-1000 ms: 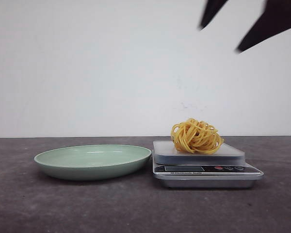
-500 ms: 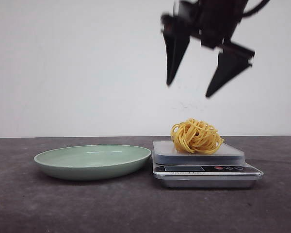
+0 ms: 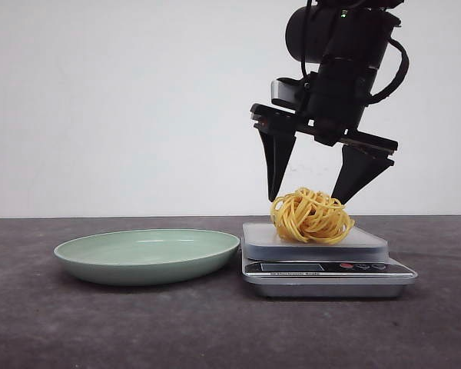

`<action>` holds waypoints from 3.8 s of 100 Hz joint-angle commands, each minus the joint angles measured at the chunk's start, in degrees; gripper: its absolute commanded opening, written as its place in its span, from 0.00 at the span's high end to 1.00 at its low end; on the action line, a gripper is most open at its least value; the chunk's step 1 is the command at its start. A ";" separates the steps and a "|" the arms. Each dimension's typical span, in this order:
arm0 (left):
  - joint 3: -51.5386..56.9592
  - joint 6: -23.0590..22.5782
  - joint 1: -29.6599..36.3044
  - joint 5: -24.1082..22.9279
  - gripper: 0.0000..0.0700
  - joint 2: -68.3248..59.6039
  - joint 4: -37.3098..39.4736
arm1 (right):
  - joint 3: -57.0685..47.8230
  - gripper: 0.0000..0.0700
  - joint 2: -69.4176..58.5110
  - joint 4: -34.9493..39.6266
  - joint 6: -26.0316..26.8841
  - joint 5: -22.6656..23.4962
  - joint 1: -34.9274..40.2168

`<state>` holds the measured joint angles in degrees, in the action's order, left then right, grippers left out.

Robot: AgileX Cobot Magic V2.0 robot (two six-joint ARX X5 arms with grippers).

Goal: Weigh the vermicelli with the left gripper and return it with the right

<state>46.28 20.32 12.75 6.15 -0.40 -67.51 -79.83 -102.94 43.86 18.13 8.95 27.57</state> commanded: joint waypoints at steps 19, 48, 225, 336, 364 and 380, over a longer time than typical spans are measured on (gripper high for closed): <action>0.24 -1.29 -0.04 -0.11 0.34 0.00 0.61 | -1.16 0.44 -2.49 -1.09 0.92 -0.02 -0.46; 0.24 -1.33 -0.04 -0.11 0.34 0.00 0.63 | -1.16 1.00 -2.49 -1.60 -0.52 1.07 -0.46; 0.26 -1.22 -0.04 0.39 0.34 0.00 0.83 | -27.80 1.00 -19.78 1.18 0.20 0.50 14.95; 0.26 -1.64 -0.04 0.28 0.34 0.00 1.11 | -27.89 0.34 -1.99 3.19 -7.80 -8.11 14.21; 0.26 -1.66 -0.04 0.31 0.34 0.00 1.18 | -27.89 0.34 18.34 14.21 -13.42 -21.18 14.12; 0.26 -1.70 -0.04 0.28 0.34 0.00 2.23 | -27.89 0.34 29.64 22.27 -15.15 -29.70 14.19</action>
<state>46.17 19.09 12.75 6.35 -0.40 -66.63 -106.15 -76.20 63.75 4.56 -18.17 41.23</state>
